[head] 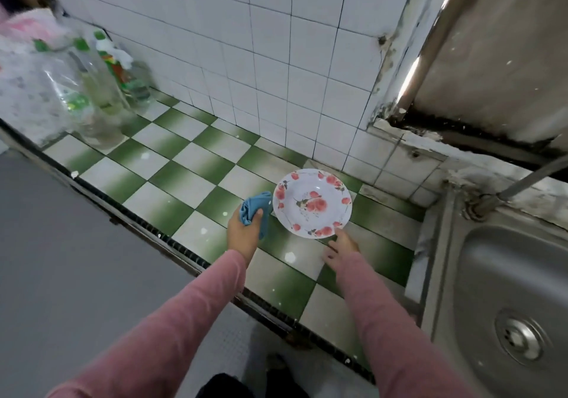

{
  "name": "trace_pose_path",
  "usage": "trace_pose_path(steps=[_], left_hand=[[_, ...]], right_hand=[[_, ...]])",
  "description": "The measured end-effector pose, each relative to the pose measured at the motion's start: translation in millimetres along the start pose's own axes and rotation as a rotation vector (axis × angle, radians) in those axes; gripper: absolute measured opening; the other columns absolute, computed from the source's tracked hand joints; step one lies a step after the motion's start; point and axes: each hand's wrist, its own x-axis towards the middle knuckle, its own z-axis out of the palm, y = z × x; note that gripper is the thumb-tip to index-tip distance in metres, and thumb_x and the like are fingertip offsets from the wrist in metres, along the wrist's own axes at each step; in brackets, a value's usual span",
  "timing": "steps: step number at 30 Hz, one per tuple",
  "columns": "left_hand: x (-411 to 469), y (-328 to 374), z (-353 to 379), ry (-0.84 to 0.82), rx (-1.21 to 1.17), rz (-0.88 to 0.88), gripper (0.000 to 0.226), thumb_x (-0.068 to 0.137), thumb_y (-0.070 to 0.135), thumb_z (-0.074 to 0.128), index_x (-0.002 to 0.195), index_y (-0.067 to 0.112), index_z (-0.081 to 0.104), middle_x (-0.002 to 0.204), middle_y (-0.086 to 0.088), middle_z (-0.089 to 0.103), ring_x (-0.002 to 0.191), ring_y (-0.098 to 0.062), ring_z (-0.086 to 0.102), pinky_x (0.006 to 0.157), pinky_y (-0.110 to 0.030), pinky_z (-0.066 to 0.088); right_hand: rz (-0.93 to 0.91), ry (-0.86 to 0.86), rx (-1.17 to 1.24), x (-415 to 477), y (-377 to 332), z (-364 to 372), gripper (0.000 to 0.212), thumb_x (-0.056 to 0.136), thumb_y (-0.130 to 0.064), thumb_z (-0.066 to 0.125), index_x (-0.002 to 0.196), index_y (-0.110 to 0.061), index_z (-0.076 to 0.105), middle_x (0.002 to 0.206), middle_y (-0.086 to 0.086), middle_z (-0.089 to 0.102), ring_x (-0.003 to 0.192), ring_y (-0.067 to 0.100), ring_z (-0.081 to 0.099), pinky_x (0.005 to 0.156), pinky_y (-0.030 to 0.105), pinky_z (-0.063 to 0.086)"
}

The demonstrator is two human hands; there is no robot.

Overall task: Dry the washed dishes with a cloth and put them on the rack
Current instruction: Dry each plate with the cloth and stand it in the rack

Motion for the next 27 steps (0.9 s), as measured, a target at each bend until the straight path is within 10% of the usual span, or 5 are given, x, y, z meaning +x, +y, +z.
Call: trace_pose_path(steps=[10, 15, 27], left_hand=[[76.5, 10.3, -4.4, -0.144, 0.097, -0.061, 0.034, 0.098, 0.022, 0.058, 0.13, 0.01, 0.053, 0.113, -0.004, 0.058, 0.105, -0.022, 0.056, 0.084, -0.03, 0.046], [105.3, 16.2, -9.3, -0.231, 0.138, -0.032, 0.03, 0.097, 0.02, 0.06, 0.126, 0.012, 0.054, 0.11, -0.003, 0.058, 0.103, -0.022, 0.056, 0.084, -0.03, 0.047], [150.1, 25.5, -33.5, -0.349, 0.179, 0.009, 0.017, 0.098, 0.019, 0.058, 0.114, 0.017, 0.053, 0.107, -0.006, 0.057, 0.1, -0.022, 0.055, 0.085, -0.033, 0.046]], right_hand=[[0.075, 0.101, 0.287, 33.0, 11.7, 37.0, 0.044, 0.098, -0.028, 0.062, 0.136, -0.008, 0.051, 0.129, 0.013, 0.063, 0.125, 0.031, 0.056, 0.11, 0.045, 0.042], [0.03, 0.205, 0.27, 41.0, 15.6, 57.2, 0.031, 0.097, -0.024, 0.063, 0.123, -0.006, 0.059, 0.092, 0.007, 0.07, 0.085, 0.02, 0.067, 0.089, 0.04, 0.056], [-0.119, 0.222, 0.35, 45.7, 33.9, 92.8, 0.04, 0.1, -0.005, 0.052, 0.139, -0.013, 0.048, 0.129, 0.015, 0.064, 0.103, 0.027, 0.064, 0.095, 0.038, 0.054]])
